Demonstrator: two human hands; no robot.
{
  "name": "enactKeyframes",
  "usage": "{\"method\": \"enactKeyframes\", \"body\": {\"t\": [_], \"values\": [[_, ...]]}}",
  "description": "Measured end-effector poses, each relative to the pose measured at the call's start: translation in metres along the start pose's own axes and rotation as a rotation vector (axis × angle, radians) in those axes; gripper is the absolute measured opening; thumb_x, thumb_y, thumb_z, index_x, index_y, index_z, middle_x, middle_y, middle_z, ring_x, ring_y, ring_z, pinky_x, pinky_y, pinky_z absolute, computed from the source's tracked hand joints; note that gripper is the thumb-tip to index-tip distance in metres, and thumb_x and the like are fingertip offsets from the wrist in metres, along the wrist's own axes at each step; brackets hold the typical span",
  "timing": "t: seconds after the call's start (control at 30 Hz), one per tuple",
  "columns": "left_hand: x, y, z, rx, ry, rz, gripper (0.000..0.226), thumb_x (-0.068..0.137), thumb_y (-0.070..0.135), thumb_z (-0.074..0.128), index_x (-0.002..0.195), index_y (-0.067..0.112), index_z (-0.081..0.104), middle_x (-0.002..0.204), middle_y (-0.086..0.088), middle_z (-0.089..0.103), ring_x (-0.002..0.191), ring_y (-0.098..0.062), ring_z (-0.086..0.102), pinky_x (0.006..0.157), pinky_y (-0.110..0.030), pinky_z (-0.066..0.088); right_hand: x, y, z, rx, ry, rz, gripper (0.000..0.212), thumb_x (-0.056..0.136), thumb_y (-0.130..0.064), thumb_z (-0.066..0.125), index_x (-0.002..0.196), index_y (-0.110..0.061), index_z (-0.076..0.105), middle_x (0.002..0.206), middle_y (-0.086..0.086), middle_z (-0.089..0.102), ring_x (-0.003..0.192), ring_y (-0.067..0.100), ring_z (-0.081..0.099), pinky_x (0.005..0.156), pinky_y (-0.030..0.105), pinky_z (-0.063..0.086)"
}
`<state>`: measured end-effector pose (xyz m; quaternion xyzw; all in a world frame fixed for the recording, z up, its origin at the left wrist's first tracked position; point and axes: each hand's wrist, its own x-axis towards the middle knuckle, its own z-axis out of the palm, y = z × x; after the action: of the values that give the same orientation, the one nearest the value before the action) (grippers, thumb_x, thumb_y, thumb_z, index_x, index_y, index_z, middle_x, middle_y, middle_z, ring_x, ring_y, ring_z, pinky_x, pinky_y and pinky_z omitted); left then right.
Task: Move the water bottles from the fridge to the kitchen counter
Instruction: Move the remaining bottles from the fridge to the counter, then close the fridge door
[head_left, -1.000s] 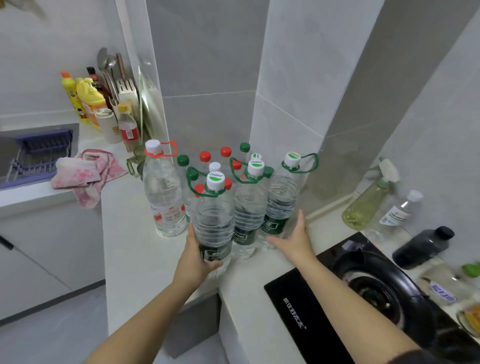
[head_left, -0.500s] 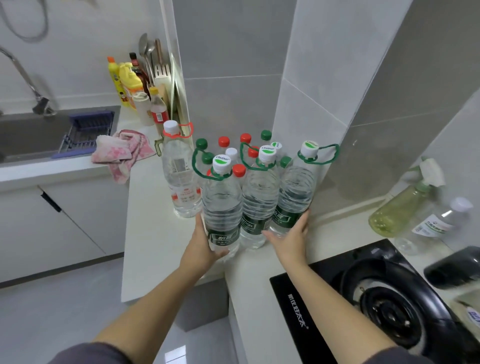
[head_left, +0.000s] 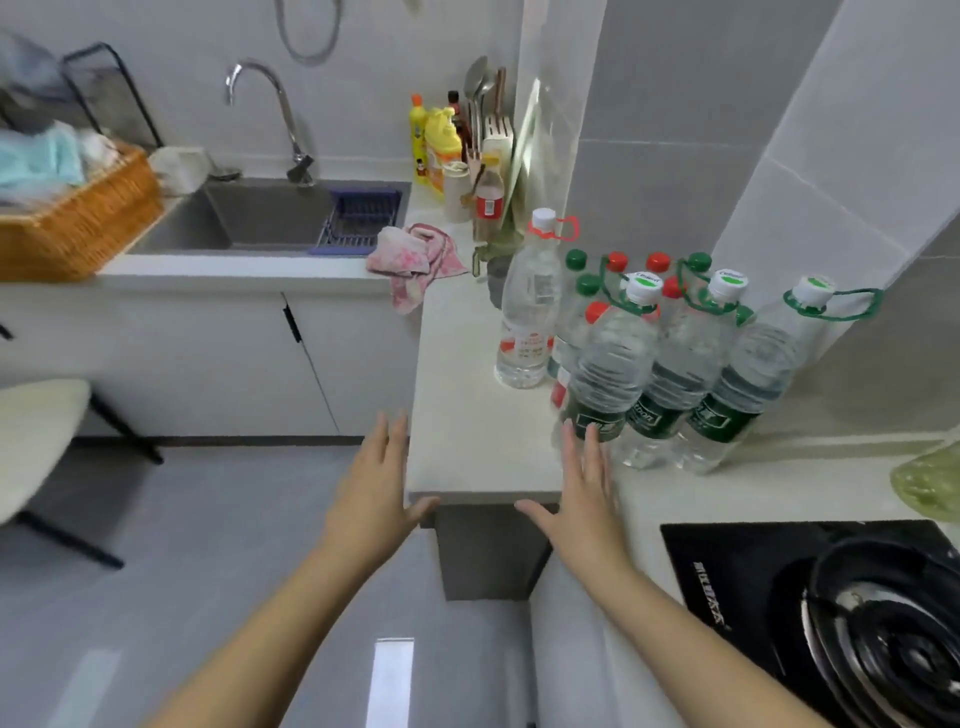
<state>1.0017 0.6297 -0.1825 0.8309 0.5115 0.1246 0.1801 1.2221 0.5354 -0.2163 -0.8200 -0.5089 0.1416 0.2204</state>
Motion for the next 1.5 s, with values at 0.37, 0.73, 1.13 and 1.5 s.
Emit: {"method": "enactKeyframes", "body": {"t": [0.37, 0.73, 1.13, 1.5], "values": [[-0.19, -0.162, -0.1, 0.345, 0.253, -0.272, 0.108, 0.074, 0.057, 0.073, 0.155, 0.016, 0.015, 0.161, -0.012, 0.014, 0.146, -0.036, 0.02, 0.111, -0.055, 0.031, -0.091, -0.206, 0.063, -0.3, -0.129, -0.589, 0.108, 0.087, -0.061, 0.058, 0.143, -0.036, -0.031, 0.158, 0.003, -0.033, 0.148, 0.031, -0.026, 0.123, 0.053, -0.001], [-0.399, -0.262, -0.214, 0.437, 0.47, -0.512, 0.1, 0.08, 0.053, 0.069, 0.156, 0.018, 0.012, 0.163, -0.008, 0.004, 0.15, -0.029, 0.003, 0.117, -0.051, 0.018, -0.231, -0.409, 0.146, -0.121, -0.235, -1.015, 0.108, 0.085, -0.055, 0.067, 0.151, -0.039, -0.017, 0.164, 0.001, -0.022, 0.152, 0.029, -0.017, 0.123, 0.049, 0.003], [-0.436, -0.282, -0.343, 0.681, 0.775, -0.394, 0.07, 0.078, 0.025, 0.076, 0.139, 0.007, 0.047, 0.152, -0.017, 0.035, 0.144, -0.033, 0.027, 0.113, -0.047, 0.032, -0.262, -0.603, 0.171, 0.237, -0.425, -1.236, 0.116, 0.081, -0.045, 0.076, 0.156, -0.032, -0.012, 0.167, 0.003, -0.007, 0.153, 0.022, 0.01, 0.119, 0.042, 0.031], [-0.434, -0.284, -0.373, 0.889, 0.744, -0.527, 0.063, 0.071, 0.023, 0.077, 0.128, 0.007, 0.057, 0.15, -0.007, 0.044, 0.079, -0.03, 0.054, 0.066, -0.038, 0.042, -0.26, -0.633, 0.167, 0.343, -0.552, -1.314, 0.124, 0.081, -0.042, 0.078, 0.155, -0.022, -0.02, 0.167, -0.001, 0.002, 0.149, 0.018, 0.025, 0.115, 0.033, 0.033]]}}
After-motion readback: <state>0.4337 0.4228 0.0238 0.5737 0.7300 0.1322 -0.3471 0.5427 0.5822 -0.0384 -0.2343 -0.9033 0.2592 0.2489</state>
